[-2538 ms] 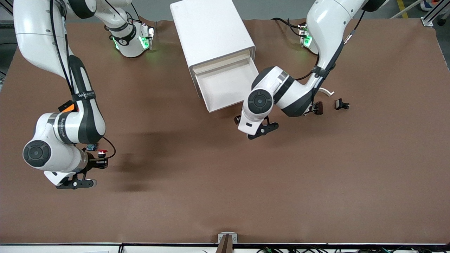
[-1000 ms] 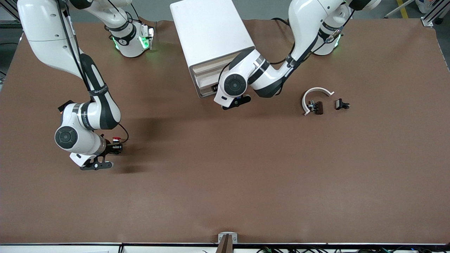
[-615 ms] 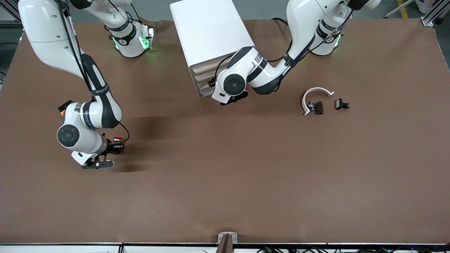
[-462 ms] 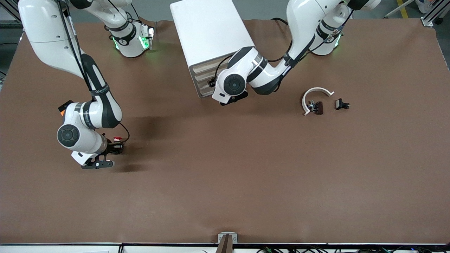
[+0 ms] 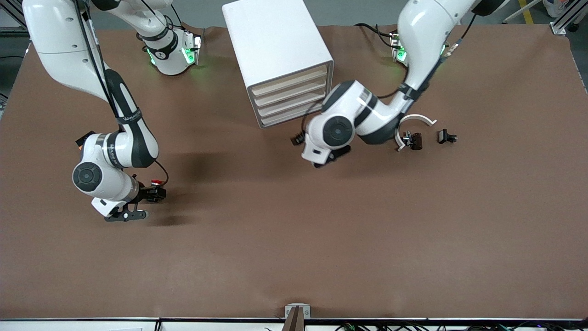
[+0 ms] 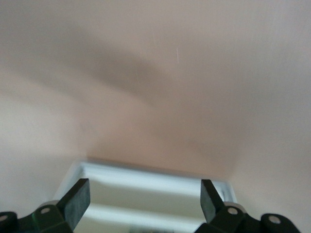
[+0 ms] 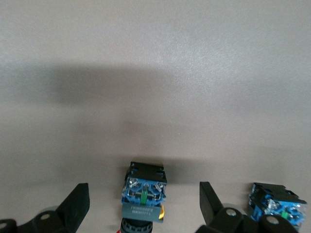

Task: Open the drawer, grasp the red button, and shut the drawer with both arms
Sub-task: 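Set the button on the table with the right gripper while the left gripper withdraws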

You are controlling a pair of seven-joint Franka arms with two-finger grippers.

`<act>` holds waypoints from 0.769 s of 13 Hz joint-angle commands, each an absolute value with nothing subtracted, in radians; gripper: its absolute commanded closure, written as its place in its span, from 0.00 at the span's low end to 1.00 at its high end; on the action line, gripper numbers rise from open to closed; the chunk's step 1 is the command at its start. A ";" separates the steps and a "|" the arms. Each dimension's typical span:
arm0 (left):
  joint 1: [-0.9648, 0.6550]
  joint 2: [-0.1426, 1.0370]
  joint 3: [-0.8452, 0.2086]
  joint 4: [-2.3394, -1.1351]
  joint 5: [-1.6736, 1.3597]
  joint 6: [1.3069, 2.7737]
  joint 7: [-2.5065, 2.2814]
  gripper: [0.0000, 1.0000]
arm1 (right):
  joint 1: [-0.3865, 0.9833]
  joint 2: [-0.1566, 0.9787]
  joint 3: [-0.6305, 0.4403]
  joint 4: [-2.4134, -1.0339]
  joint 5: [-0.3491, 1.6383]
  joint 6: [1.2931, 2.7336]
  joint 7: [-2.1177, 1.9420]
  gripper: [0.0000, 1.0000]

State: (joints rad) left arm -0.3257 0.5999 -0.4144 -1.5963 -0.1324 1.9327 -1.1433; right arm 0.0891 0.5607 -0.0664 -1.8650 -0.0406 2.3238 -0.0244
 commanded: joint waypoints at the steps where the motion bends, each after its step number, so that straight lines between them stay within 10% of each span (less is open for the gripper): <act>1: -0.253 0.551 -0.416 -1.588 0.033 1.913 -1.134 0.00 | 0.086 0.523 -0.060 -1.768 -0.020 2.116 -0.017 0.00; 10: 0.053 0.463 -0.416 -1.440 0.156 1.879 -1.117 0.00 | 0.072 0.421 -0.063 -1.405 0.006 1.741 -0.015 0.00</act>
